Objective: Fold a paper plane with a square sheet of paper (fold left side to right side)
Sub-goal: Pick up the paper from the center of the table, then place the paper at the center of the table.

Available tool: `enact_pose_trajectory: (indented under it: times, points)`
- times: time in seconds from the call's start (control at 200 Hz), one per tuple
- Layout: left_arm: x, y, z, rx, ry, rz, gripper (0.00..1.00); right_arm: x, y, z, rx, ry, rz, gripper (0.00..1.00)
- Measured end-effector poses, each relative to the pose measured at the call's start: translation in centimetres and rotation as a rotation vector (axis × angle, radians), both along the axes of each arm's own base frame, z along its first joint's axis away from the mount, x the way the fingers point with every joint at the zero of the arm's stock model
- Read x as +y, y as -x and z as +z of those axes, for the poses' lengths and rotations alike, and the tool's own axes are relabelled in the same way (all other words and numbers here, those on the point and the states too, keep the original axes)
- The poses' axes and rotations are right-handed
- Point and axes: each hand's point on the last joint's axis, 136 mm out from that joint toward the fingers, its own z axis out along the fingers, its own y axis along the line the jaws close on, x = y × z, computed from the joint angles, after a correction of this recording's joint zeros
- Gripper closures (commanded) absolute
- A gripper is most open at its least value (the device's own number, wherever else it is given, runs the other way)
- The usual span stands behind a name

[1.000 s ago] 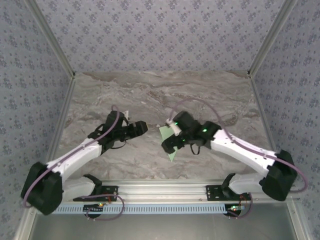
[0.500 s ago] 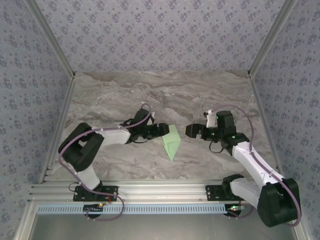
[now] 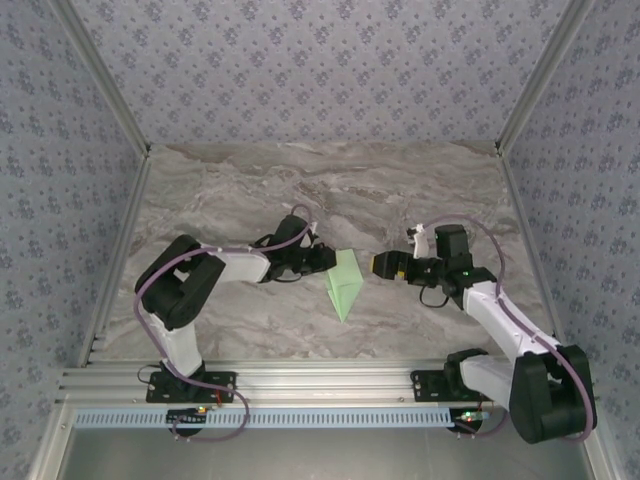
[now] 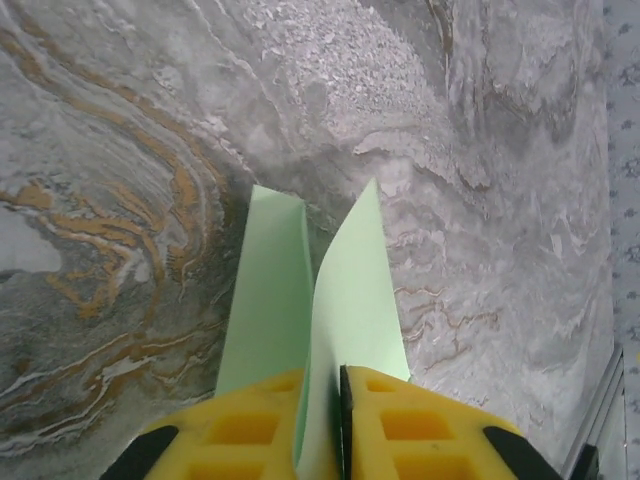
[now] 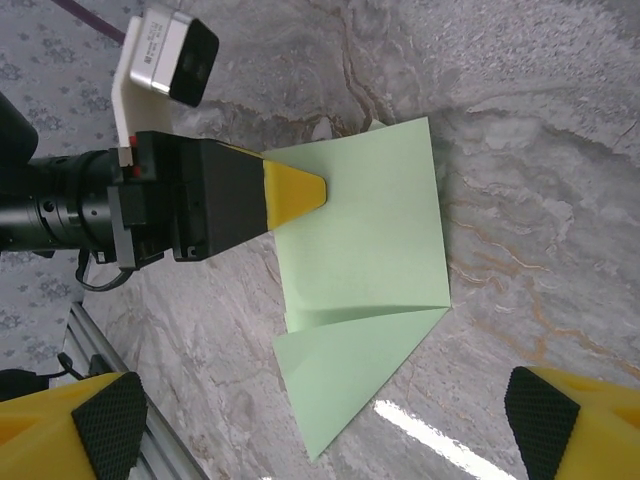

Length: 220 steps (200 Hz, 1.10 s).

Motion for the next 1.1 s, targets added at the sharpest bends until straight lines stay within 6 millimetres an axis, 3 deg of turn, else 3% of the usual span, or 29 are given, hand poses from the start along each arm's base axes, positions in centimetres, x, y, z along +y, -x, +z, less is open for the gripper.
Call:
enact_pose_trajectory:
  times: [0.2,0.28,0.46,0.69,0.869,1.099]
  points:
    - [1.6,1.6,0.4,-0.028,0.032,-0.017,0.96,1.3,-0.7,-0.5,-0.006,-0.058,0.070,0.17]
    - [1.8,1.6,2.0,-0.065,0.079,-0.027,0.97,2.1,-1.2,-0.9,0.002,-0.099,0.110,0.25]
    - [1.7,1.7,6.6,-0.175,0.207,-0.061,0.98,3.5,-2.1,-2.2,0.022,-0.188,0.175,0.28]
    - [1.3,2.5,10.0,-0.234,0.300,-0.107,0.98,4.9,-3.6,-0.2,-0.066,-0.268,0.253,0.33]
    - [1.1,2.9,11.1,-0.247,0.335,-0.128,0.98,6.4,-3.6,0.1,-0.069,-0.309,0.314,0.42]
    - [1.0,3.0,11.4,-0.245,0.349,-0.132,0.98,6.8,-3.4,0.4,-0.072,-0.331,0.335,0.58]
